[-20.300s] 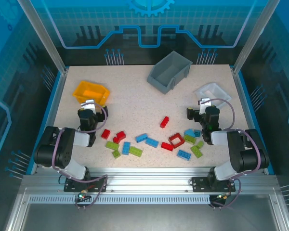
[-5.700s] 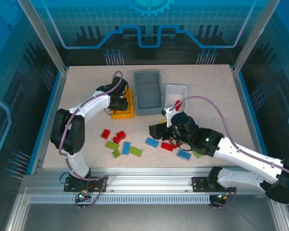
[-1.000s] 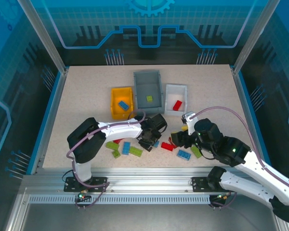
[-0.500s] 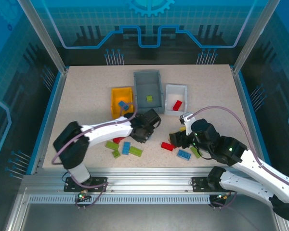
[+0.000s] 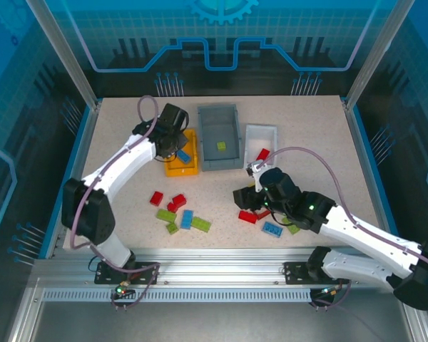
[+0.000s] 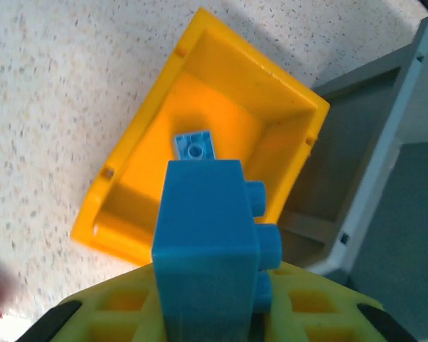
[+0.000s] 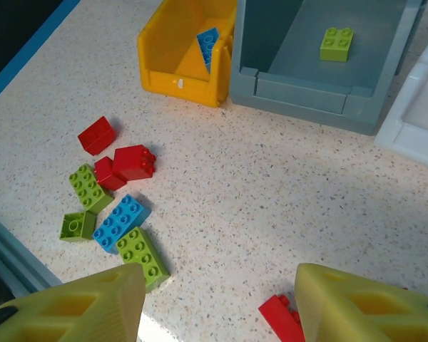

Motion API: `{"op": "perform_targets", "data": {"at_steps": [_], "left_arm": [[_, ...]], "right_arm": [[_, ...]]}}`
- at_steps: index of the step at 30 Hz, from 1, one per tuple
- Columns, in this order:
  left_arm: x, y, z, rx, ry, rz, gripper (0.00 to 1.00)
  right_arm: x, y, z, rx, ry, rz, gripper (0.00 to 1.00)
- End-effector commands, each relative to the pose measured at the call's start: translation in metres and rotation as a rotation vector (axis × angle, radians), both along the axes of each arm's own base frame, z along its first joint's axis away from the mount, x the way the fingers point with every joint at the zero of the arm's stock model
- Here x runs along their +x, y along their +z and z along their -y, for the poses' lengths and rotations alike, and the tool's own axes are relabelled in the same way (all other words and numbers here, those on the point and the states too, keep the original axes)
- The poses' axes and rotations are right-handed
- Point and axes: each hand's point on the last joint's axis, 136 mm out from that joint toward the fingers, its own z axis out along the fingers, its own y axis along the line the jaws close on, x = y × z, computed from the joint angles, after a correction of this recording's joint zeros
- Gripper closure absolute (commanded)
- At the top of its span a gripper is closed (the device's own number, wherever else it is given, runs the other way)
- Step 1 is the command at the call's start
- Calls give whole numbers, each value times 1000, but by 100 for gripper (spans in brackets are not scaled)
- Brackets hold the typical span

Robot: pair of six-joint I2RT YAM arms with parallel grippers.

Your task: Sort the legos into containers by color

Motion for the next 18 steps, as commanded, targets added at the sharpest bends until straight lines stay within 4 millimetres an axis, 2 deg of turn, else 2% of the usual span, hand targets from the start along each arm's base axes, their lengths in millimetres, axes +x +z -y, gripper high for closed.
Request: {"op": "perform_targets", "data": {"at_steps": [1, 4, 9, 16, 18], "left_arm": [[10, -22, -1, 137, -150, -76, 78], [19, -39, -4, 185, -146, -128, 76], [21, -67, -9, 227, -124, -195, 74], [15, -88, -13, 246, -115, -242, 65], [13, -89, -13, 244, -114, -247, 59]], "right_arm": [[10, 25, -14, 77, -19, 45, 41], [12, 23, -15, 72, -28, 37, 41], [16, 11, -7, 51, -75, 5, 41], [27, -21, 38, 27, -320, -165, 41], [26, -31, 49, 24, -374, -217, 41]]}}
